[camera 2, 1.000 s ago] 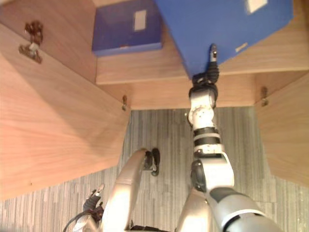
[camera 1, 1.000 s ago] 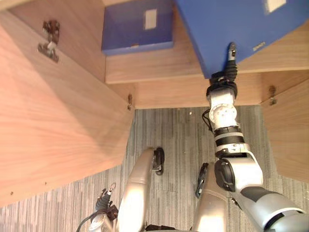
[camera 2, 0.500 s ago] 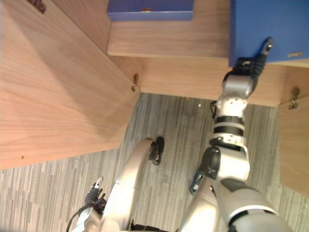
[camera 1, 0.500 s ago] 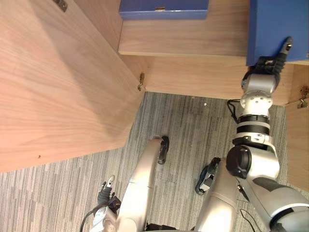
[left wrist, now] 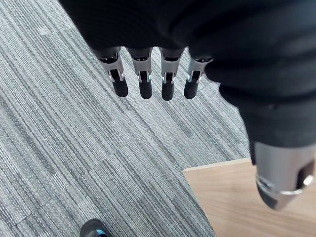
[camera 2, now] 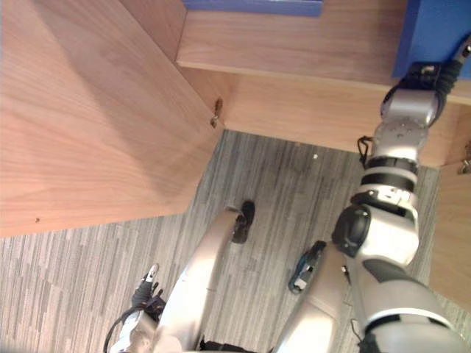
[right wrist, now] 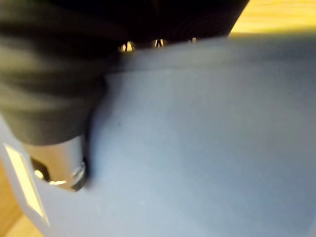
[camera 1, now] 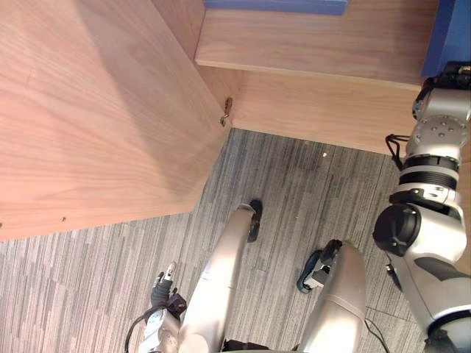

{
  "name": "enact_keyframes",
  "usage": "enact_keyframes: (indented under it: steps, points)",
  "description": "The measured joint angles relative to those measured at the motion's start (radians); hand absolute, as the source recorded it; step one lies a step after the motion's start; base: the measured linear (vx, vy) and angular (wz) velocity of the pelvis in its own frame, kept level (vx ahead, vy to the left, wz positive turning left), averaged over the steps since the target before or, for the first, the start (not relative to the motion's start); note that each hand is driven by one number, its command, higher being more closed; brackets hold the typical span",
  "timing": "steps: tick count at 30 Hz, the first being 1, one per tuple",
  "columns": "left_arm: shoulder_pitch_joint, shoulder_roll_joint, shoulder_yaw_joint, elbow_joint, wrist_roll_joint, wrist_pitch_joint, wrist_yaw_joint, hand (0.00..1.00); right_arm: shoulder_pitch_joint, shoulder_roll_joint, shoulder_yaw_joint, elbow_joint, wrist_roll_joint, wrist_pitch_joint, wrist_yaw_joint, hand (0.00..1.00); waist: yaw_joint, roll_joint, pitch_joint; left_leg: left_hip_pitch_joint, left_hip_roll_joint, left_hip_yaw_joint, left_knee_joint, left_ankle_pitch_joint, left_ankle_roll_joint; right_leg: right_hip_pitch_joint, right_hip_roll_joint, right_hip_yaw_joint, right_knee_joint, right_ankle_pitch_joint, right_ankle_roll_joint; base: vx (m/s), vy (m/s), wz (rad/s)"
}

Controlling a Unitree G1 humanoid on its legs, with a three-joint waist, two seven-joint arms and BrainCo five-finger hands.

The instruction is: Walk over to the cabinet, pick up the folder, carry it to the office cabinet, place the folder inside the office cabinet, then close the office cabinet door

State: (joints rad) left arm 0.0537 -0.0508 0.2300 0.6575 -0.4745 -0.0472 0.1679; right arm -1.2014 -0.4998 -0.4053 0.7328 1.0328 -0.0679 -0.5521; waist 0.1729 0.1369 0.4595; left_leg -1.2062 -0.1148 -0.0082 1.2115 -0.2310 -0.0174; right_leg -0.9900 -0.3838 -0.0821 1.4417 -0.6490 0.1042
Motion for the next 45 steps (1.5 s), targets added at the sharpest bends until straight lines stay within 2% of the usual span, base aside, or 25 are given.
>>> enact_keyframes:
  steps: [5,7,10,15,20,24,28,32,36,40,45]
  points:
    - [0.013,0.008,-0.004,0.003,-0.006,0.001,-0.021,0.00,-0.082,-0.065,0.238,0.008,-0.191,0.087,0.146,0.00,-0.010,0.000,0.000,0.000,0.005,0.000,0.004,0.000,0.000,0.000,0.003,0.000,0.002,0.000,0.000,0.02,-0.033,-0.01]
    - [0.013,0.013,-0.004,0.004,-0.006,0.001,-0.031,0.00,-0.108,-0.078,0.295,0.012,-0.223,0.107,0.193,0.00,-0.008,0.000,0.000,-0.001,0.006,0.000,0.006,-0.002,-0.003,-0.002,0.004,0.001,0.005,0.000,0.000,0.01,-0.038,-0.01]
    - [0.014,0.027,-0.002,0.009,-0.006,0.001,-0.046,0.00,-0.144,-0.088,0.374,0.027,-0.253,0.124,0.249,0.00,-0.006,0.000,0.000,-0.008,0.015,0.001,0.013,-0.003,-0.004,-0.008,0.009,0.001,0.012,0.000,-0.001,0.01,-0.035,-0.04]
    - [0.013,0.034,0.004,0.020,-0.005,0.001,-0.062,0.00,-0.167,-0.090,0.449,0.057,-0.280,0.126,0.275,0.00,-0.004,0.000,0.002,-0.017,0.024,0.011,0.010,0.000,-0.007,-0.025,0.011,0.009,0.018,-0.001,-0.001,0.01,-0.038,-0.02]
    - [0.013,0.034,0.004,0.021,-0.004,0.001,-0.067,0.00,-0.172,-0.057,0.475,0.069,-0.350,0.132,0.278,0.00,-0.004,0.000,0.002,-0.004,0.033,0.014,-0.008,0.008,-0.008,-0.024,0.021,0.011,0.004,0.002,-0.005,0.02,-0.050,-0.05]
    - [0.012,0.034,0.004,0.022,-0.003,0.002,-0.069,0.00,-0.172,-0.026,0.476,0.123,-0.404,0.159,0.300,0.00,-0.004,-0.001,0.002,0.043,0.052,0.019,-0.060,0.020,-0.017,0.004,0.037,0.011,-0.043,0.020,-0.020,0.02,-0.075,-0.13]
    - [0.007,0.034,0.010,0.027,0.003,0.002,-0.074,0.00,-0.133,-0.024,0.474,0.169,-0.549,0.190,0.312,0.00,-0.014,-0.001,0.002,0.114,0.075,0.019,-0.154,0.048,-0.026,0.057,0.067,-0.001,-0.135,0.061,-0.028,0.03,-0.075,-0.16]
    - [0.007,0.034,0.035,0.060,0.008,0.002,-0.077,0.00,-0.022,0.015,0.466,0.208,-0.674,0.222,0.319,0.00,-0.043,-0.001,0.003,0.210,0.098,0.024,-0.237,0.059,-0.030,0.145,0.093,-0.014,-0.235,0.095,-0.026,0.05,-0.037,-0.20]
    - [0.006,0.035,0.043,0.071,0.020,0.003,-0.092,0.00,0.023,0.046,0.443,0.228,-0.797,0.236,0.356,0.00,-0.060,0.000,0.003,0.283,0.109,0.032,-0.291,0.063,-0.032,0.211,0.105,-0.018,-0.299,0.113,-0.024,0.04,0.004,-0.12]
    - [0.007,0.036,0.045,0.093,0.044,0.013,-0.113,0.00,0.026,0.068,0.423,0.266,-0.915,0.257,0.384,0.00,-0.059,-0.001,0.002,0.337,0.128,0.048,-0.330,0.064,-0.029,0.265,0.117,-0.024,-0.358,0.137,-0.038,0.02,0.027,-0.13]
    - [0.007,0.038,0.045,0.099,0.069,0.016,-0.129,0.00,0.026,0.082,0.385,0.282,-0.953,0.265,0.393,0.00,-0.058,-0.001,0.001,0.385,0.135,0.065,-0.382,0.073,-0.015,0.307,0.122,-0.023,-0.422,0.165,-0.038,0.02,0.044,-0.10]
